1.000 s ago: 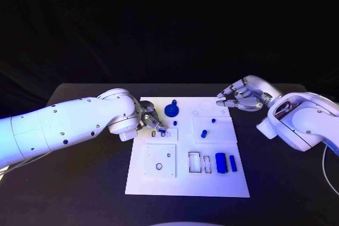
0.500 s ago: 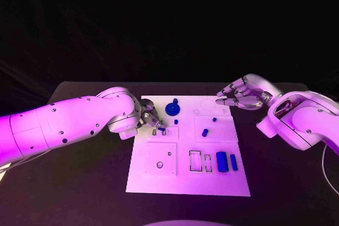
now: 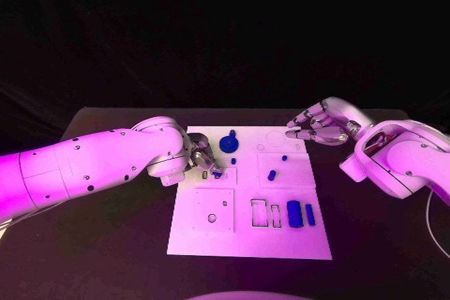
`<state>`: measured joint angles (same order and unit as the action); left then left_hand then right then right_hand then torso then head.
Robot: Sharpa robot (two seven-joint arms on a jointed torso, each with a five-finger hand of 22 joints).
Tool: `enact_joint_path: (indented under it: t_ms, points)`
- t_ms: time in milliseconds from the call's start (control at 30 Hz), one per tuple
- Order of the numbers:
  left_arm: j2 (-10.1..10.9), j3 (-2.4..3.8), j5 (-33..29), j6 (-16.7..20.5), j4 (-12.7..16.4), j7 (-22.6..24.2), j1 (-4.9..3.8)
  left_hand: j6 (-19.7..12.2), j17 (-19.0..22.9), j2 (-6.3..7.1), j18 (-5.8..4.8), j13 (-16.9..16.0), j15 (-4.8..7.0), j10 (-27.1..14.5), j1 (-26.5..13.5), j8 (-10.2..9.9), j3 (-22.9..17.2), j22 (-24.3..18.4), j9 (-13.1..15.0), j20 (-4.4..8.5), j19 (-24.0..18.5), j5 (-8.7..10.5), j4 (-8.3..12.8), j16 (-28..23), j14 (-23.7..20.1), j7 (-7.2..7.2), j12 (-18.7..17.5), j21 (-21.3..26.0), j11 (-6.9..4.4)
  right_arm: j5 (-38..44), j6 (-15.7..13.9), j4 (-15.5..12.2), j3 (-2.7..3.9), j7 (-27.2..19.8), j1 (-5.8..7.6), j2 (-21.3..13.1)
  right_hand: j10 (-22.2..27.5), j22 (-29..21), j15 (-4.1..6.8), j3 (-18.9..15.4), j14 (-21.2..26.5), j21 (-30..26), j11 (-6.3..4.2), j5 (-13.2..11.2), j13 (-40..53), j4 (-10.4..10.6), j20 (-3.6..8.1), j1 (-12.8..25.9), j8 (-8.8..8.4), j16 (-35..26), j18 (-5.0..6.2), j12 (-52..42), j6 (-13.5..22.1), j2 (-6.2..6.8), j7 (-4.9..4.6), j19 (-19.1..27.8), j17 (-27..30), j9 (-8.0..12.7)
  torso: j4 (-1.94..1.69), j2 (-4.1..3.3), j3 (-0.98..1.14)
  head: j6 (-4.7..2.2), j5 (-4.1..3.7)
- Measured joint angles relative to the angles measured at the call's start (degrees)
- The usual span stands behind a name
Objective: Assemble the parts on the task board
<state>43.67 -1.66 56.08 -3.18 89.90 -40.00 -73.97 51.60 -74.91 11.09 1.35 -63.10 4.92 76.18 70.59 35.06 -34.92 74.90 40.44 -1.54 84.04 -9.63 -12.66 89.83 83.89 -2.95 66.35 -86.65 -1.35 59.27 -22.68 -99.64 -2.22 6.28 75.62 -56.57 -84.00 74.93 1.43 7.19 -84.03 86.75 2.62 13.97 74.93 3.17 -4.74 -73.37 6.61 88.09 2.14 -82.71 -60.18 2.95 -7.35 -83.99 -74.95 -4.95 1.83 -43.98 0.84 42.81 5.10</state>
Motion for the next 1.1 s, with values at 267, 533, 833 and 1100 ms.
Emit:
enact_joint_path:
  t_ms: [267, 533, 833, 1100]
  points:
    - [0.2, 0.02, 0.9, -1.5, -0.1, 0.1, -0.02, 0.2, 0.0, 0.02, 0.00, 0.3, -0.01, 0.2, -1.2, 0.3, -0.3, 0.0, 0.0, 0.00, 0.0, -1.98, 0.3, 0.0, 0.0, 0.20, -0.3, 0.0, -0.19, 0.0, 0.0, 0.0, 0.00, 0.0, 0.00, 0.0, 0.0, 0.0, 0.00, 0.0, 0.0, 0.0, 0.00, 0.0, 0.0, 0.0, 0.00, 0.0, 0.00, 0.0, 0.00, 0.0, 0.1, 0.00, -0.12, 0.0, 0.0, 0.0, 0.01, -0.01, -0.02, 0.20, 0.08]
    - [0.4, 0.06, 1.6, -2.3, -0.1, 0.3, -0.04, 0.4, 0.0, -0.11, 0.00, 0.3, -0.01, 0.4, -1.9, 0.6, -0.4, 0.0, 0.1, 0.00, 0.0, -2.69, 0.4, 0.0, 0.0, 0.22, -0.3, 0.0, -0.39, 0.0, 0.1, 0.0, 0.00, 0.0, 0.00, 0.0, 0.0, 0.0, 0.00, 0.0, 0.0, 0.0, 0.00, 0.0, 0.0, 0.0, 0.00, 0.0, 0.00, 0.0, 0.00, 0.0, 0.1, 0.00, -0.12, 0.0, 0.0, 0.0, -0.01, -0.01, -0.04, 0.45, 0.18]
    - [0.4, 0.07, 2.1, -2.9, 0.0, 0.4, -0.05, 0.5, 0.0, 0.01, 0.00, -0.4, -0.01, 1.1, -3.0, 0.8, -1.1, 0.0, 0.1, 0.00, 0.0, -2.96, 1.1, 0.0, 0.0, 0.34, 0.2, 0.0, -0.53, 0.0, 0.1, 0.0, 0.00, 0.0, 0.00, 0.0, 0.0, 0.0, 0.00, 0.0, 0.0, 0.0, 0.00, 0.3, 0.0, 0.0, 0.00, 0.0, 0.00, -0.1, 0.00, 0.0, 0.1, 0.00, -0.12, 0.0, 0.0, 0.0, -0.01, -0.01, -0.03, 0.53, 0.35]
    - [0.3, 0.05, 2.5, -3.4, -0.1, 0.4, -0.05, 1.0, 0.0, -0.15, 0.00, -0.9, -0.01, 1.8, -3.9, 1.1, -1.9, 0.0, 0.1, 0.00, 0.0, -2.96, 1.9, 0.0, 0.0, 0.62, 0.7, 0.2, -0.61, 0.0, 0.1, 0.0, 0.00, 0.0, 0.00, 0.0, 0.0, 0.0, 0.00, 0.0, 0.0, 0.0, 0.00, 0.3, 0.0, 0.0, 0.00, 0.0, 0.00, -0.2, 0.00, 0.0, 0.1, 0.00, -0.11, 0.0, 0.0, 0.0, 0.02, -0.01, 0.01, 0.68, 0.42]
